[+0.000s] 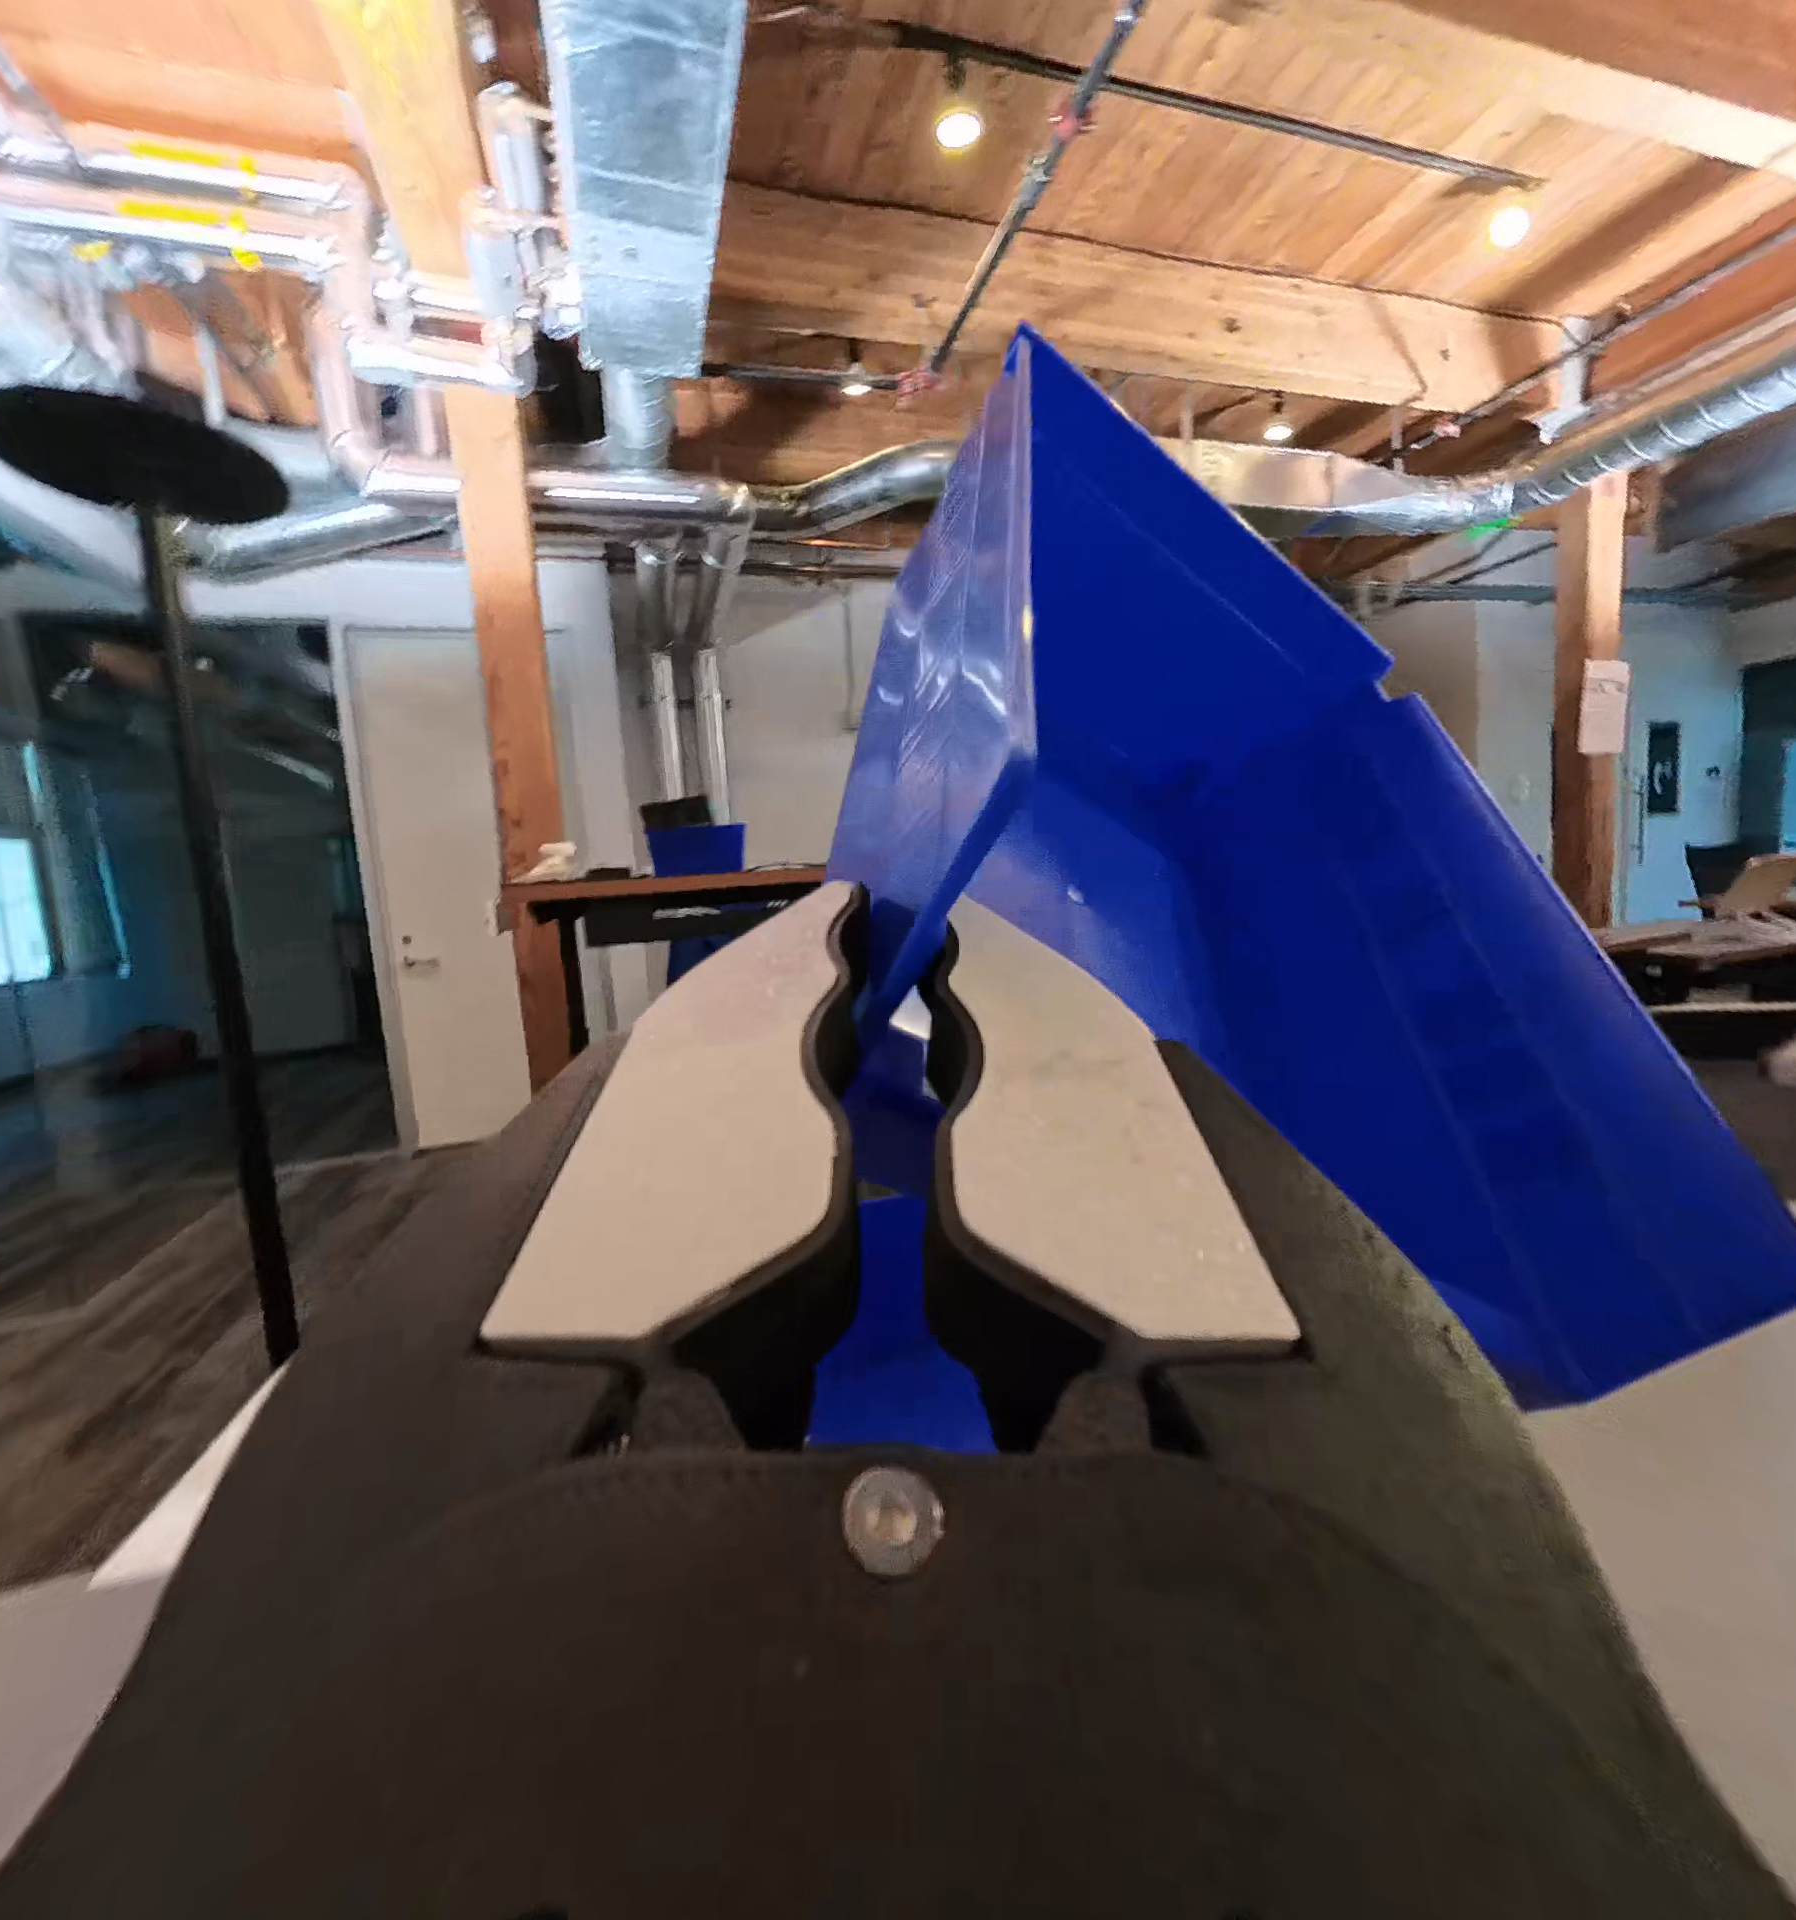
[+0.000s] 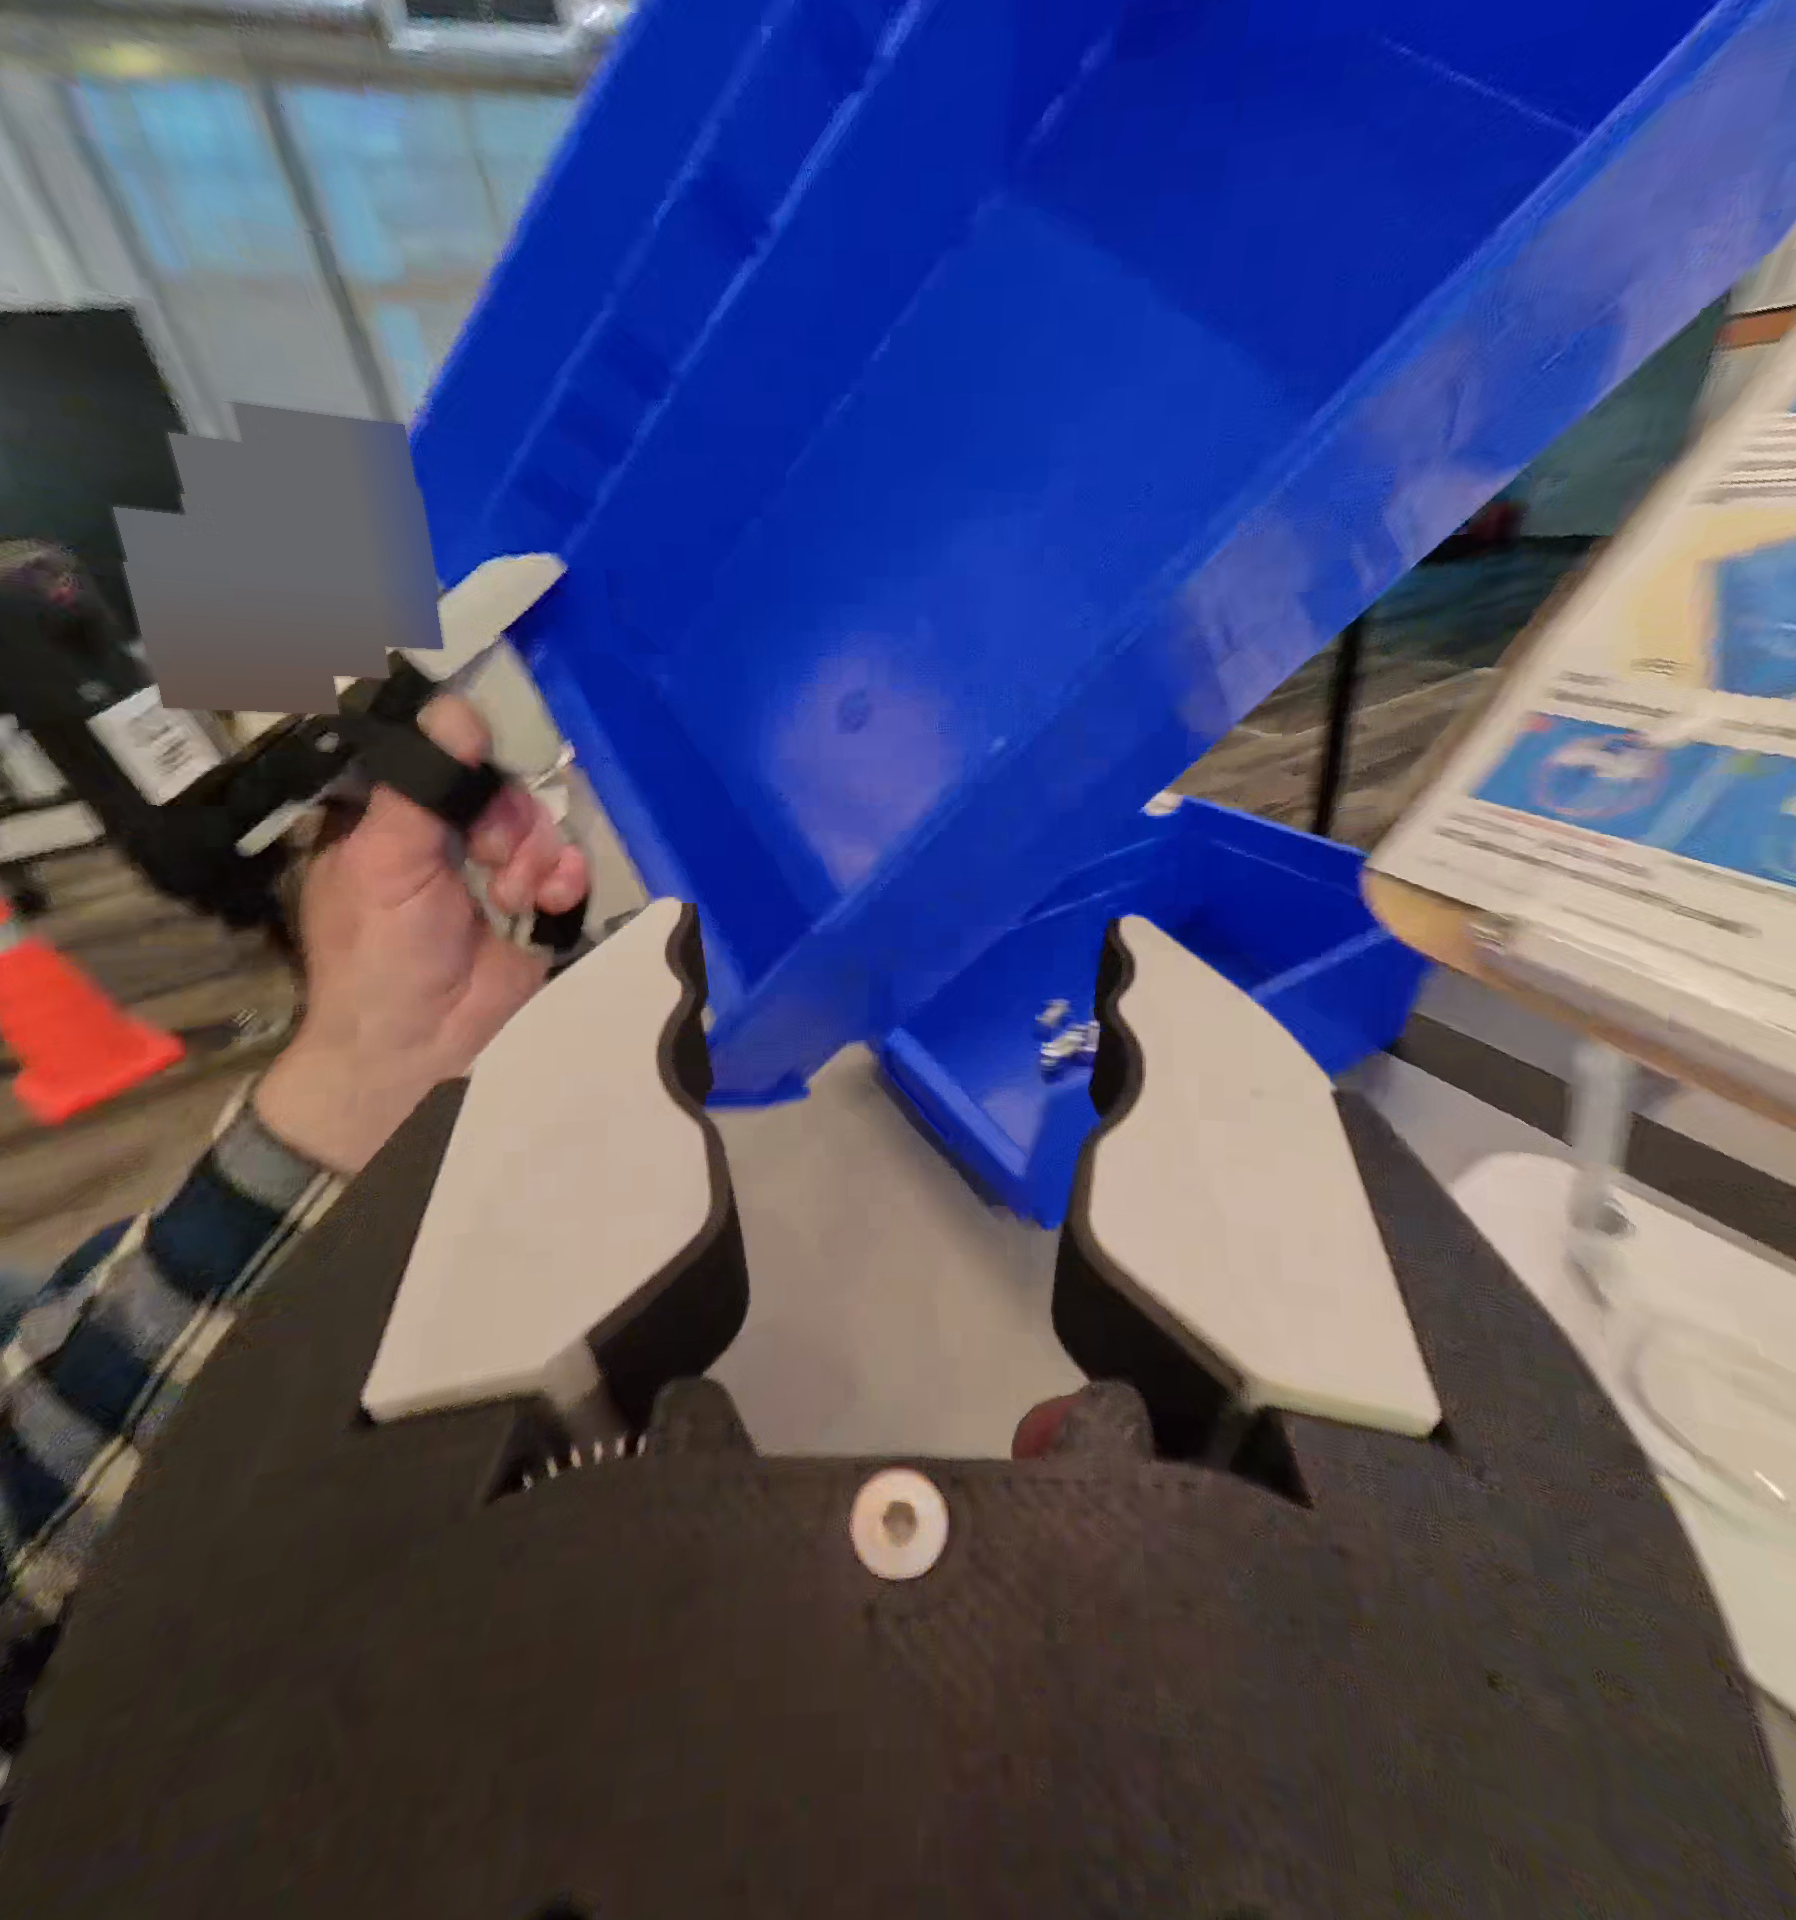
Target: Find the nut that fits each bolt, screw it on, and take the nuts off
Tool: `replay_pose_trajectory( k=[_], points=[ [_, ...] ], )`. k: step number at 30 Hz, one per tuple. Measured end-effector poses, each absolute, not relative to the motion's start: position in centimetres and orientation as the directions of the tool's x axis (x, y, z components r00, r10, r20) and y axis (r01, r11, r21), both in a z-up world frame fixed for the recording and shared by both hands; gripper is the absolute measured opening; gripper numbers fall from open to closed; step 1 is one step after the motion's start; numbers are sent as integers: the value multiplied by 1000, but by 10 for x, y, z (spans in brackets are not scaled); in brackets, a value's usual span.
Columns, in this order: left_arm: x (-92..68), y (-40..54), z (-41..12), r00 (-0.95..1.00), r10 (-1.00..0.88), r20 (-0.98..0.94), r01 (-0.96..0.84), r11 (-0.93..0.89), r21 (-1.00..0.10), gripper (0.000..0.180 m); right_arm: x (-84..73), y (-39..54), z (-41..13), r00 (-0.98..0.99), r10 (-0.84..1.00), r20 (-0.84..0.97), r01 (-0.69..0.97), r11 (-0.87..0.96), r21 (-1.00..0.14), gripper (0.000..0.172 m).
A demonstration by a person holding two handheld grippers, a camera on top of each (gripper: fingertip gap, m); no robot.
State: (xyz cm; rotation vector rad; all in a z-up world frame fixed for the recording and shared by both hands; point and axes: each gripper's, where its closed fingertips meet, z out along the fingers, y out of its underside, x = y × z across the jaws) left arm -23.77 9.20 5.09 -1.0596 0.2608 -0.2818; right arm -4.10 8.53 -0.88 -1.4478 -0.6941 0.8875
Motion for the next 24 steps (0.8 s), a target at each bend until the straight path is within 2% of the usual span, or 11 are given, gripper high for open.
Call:
replay_pose_trajectory(
  k=[2,5,11,17,20,24],
  points=[
    [-188,88,58,912,-384,-143,64,480,-875,8,-7,91,-12,587,793,-165,-143,-99,-985,76],
    [-120,84,63,874,-419,-245,-2,501,-865,7,35,84,-14,564,770,-298,-283,-159,-946,76],
    [-17,72,57,818,-457,-350,-52,546,-836,8,140,84,-37,654,621,-433,-424,-174,-889,41],
    [88,47,31,701,-590,-400,16,574,-819,14,249,82,-64,773,442,-455,-440,-144,-887,8],
    [136,36,13,634,-658,-406,40,551,-833,18,301,79,-74,809,378,-451,-434,-133,-891,5],
    [180,43,-12,586,-738,-335,90,469,-878,24,352,78,-87,841,314,-440,-392,-205,-897,5]
  ],
)
